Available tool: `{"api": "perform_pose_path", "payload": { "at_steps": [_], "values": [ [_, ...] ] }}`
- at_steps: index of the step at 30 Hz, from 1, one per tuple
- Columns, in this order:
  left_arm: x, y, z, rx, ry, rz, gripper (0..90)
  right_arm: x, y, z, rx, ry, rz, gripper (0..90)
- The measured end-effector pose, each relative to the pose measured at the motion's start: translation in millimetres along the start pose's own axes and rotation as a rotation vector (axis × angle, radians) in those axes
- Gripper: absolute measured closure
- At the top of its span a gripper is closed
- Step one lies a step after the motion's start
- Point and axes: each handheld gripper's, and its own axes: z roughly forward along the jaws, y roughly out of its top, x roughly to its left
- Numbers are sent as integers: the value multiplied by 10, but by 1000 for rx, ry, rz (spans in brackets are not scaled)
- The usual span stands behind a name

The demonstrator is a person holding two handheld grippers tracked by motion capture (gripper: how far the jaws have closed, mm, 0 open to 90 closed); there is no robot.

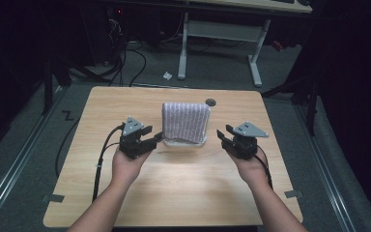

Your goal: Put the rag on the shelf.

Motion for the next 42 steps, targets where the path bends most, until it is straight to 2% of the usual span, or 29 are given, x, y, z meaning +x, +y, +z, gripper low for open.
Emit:
{"api": "perform_pose_path", "payload": {
  "at_steps": [1,2,3,5,6,7,8,10,11,13,14,15,17,18,20,21,23,25,26,27,28,29,33,35,42],
  "values": [
    [0,0,0,0,0,0,498,0,0,0,0,0,0,583],
    [-10,-106,11,20,-6,-1,498,37,-101,14,18,3,-5,564],
    [-10,-106,11,20,-6,-1,498,55,-151,19,29,7,-9,543],
    [-42,-267,27,57,-11,11,496,93,-250,18,44,15,-24,522],
    [-42,-267,27,57,-11,11,495,93,-250,18,44,15,-24,522],
    [-75,-409,26,94,-26,16,493,130,-346,3,55,21,-31,513],
    [-75,-409,26,94,-26,16,491,130,-346,3,55,21,-31,513],
    [-116,-544,14,124,-36,26,486,181,-503,-39,72,35,-27,498],
    [-163,-687,6,164,-45,30,486,200,-560,-55,76,38,-28,495],
    [-185,-739,10,182,-48,34,484,234,-665,-83,85,39,-28,488],
    [-264,-885,18,229,-49,69,482,259,-742,-93,95,39,-25,480],
    [-264,-885,18,229,-49,69,479,276,-796,-100,104,44,-20,471],
    [-339,-990,-10,256,-55,92,473,289,-846,-115,110,46,-13,465],
    [-410,-1068,-94,265,-83,88,461,311,-935,-157,125,49,-2,451],
    [-437,-1082,-151,282,-92,103,438,340,-1013,-238,147,51,-21,442],
    [-491,-1130,-288,272,-58,160,430,353,-1059,-292,148,51,-29,442],
    [-493,-1161,-341,271,-45,169,437,366,-1108,-345,152,54,-34,442],
    [-409,-1181,-415,257,-50,127,441,384,-1204,-435,169,66,-32,444],
    [-409,-1181,-415,257,-50,127,444,390,-1207,-438,171,68,-28,443],
    [-341,-1164,-404,242,-46,93,444,391,-1200,-429,171,69,-28,441],
    [-341,-1164,-404,242,-46,93,444,395,-1191,-412,170,71,-22,438],
    [-299,-1161,-379,244,-52,71,443,397,-1186,-392,172,74,-22,436],
    [-277,-1165,-384,241,-58,65,441,411,-1196,-350,185,81,-24,436],
    [-257,-1168,-387,232,-63,46,440,414,-1210,-334,193,83,-15,436],
    [-257,-1172,-385,235,-60,53,439,385,-1204,-334,189,84,-2,436]
  ]
}}
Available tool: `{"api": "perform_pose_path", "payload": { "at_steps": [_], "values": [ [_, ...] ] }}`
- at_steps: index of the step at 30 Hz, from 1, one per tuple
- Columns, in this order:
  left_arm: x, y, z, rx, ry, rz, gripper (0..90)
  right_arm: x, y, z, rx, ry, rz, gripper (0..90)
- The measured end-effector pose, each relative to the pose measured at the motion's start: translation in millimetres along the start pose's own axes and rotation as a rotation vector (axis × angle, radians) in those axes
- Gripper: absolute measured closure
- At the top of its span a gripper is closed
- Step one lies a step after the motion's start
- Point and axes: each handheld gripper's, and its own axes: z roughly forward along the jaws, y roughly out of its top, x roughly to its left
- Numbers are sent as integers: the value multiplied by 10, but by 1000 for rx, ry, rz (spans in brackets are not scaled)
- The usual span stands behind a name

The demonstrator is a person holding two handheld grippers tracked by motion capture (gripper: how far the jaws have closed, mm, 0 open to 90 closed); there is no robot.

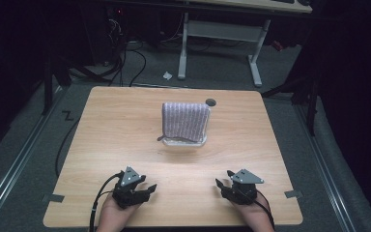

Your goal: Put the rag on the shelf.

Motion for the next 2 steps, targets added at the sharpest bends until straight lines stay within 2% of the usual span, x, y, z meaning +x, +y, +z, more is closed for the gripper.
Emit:
{"api": "perform_pose_path", "payload": {
  "at_steps": [2],
  "values": [
    [8,-3,-15,-5,0,-8,439,1,0,-5,-3,0,0,436]
  ]
}}
